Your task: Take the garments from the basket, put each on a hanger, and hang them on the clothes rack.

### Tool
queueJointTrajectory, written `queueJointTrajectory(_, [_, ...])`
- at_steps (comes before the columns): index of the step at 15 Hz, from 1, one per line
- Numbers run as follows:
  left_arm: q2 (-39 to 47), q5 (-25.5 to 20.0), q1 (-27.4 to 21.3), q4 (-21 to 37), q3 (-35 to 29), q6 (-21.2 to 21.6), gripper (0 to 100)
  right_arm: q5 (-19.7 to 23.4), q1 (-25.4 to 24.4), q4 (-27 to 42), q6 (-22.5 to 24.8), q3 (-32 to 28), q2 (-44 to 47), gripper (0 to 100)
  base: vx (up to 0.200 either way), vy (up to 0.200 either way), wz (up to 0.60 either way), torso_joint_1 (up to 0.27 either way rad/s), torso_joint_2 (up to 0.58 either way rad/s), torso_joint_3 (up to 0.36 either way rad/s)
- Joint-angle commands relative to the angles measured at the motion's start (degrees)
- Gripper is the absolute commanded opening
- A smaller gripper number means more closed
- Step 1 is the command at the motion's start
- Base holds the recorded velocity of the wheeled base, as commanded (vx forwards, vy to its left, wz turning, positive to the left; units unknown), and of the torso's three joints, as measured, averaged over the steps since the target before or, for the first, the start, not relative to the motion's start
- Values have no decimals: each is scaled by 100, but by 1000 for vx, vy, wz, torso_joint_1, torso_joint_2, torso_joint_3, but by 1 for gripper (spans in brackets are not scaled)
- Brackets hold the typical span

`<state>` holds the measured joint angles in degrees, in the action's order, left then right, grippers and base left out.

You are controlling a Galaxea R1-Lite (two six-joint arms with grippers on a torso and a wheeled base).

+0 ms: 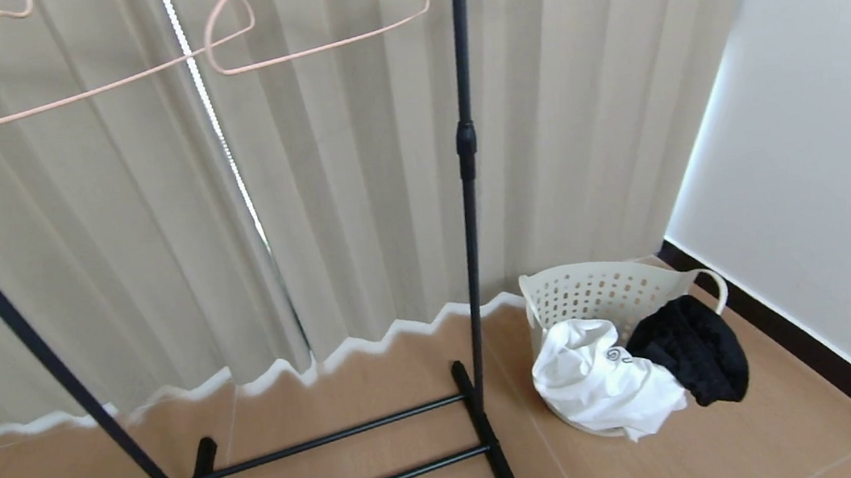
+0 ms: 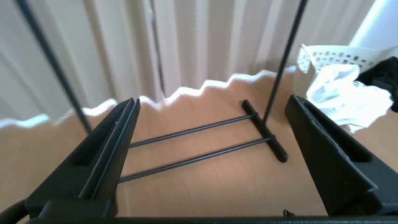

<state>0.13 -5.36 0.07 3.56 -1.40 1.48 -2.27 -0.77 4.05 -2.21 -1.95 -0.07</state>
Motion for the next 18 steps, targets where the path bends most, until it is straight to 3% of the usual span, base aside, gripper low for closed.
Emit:
queueJointTrajectory(1, [4, 0, 1, 4, 0, 2, 100, -2, -2, 0, 1, 2, 7, 100, 0, 0, 0, 0, 0, 0])
queueJointTrajectory(6, [4, 0, 1, 4, 0, 2, 100, -2, -2, 0, 1, 2, 7, 100, 0, -160, 0, 3, 3, 3])
queueJointTrajectory(8, [4, 0, 1, -4, 0, 2, 100, -2, -2, 0, 1, 2, 7, 100, 200, -200, 0, 2, 0, 7])
queueJointTrajectory(18, [4, 0, 1, 4, 0, 2, 100, -2, -2, 0, 1, 2, 7, 100, 200, -20, 0, 3, 3, 3])
